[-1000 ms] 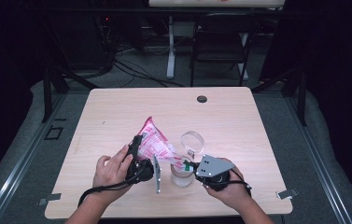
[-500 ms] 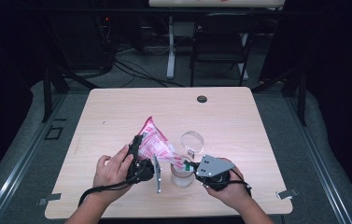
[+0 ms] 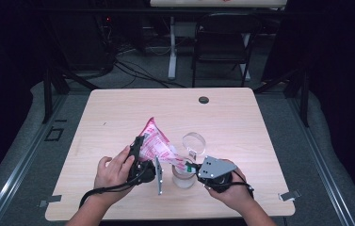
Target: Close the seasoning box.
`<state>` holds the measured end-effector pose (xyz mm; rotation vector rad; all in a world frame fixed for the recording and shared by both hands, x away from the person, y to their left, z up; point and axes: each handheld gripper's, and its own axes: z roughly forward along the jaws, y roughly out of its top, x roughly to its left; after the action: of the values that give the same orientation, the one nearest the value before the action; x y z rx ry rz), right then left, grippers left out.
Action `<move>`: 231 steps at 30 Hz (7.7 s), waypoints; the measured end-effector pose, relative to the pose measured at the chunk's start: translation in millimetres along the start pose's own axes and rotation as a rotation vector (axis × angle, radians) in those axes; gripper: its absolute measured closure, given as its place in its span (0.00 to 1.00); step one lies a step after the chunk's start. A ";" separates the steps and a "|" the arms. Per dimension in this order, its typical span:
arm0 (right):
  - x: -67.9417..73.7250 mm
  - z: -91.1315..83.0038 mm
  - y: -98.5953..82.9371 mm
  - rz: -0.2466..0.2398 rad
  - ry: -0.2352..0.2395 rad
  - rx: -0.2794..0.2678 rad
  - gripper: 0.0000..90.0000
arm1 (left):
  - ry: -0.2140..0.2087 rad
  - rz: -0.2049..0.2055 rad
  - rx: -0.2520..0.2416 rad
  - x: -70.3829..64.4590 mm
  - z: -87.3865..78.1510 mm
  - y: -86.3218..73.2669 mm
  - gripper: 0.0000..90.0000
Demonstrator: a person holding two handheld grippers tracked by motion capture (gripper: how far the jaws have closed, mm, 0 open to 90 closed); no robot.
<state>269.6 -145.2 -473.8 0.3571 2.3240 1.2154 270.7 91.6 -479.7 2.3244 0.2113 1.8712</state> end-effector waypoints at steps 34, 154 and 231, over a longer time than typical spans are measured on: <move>-0.8 0.3 -1.1 0.003 0.000 0.002 1.00 | 0.007 0.002 -0.008 1.5 -0.2 1.6 0.69; -3.3 -1.0 -3.1 0.013 -0.008 0.001 1.00 | 0.036 0.029 -0.031 9.1 -1.5 9.7 0.69; -4.5 1.0 -7.2 0.009 -0.014 0.026 1.00 | 0.040 0.043 -0.039 9.5 -0.9 15.5 0.69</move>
<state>273.9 -150.6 -478.8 0.3837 2.3305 1.1841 272.0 78.3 -467.3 2.2853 0.1294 1.9255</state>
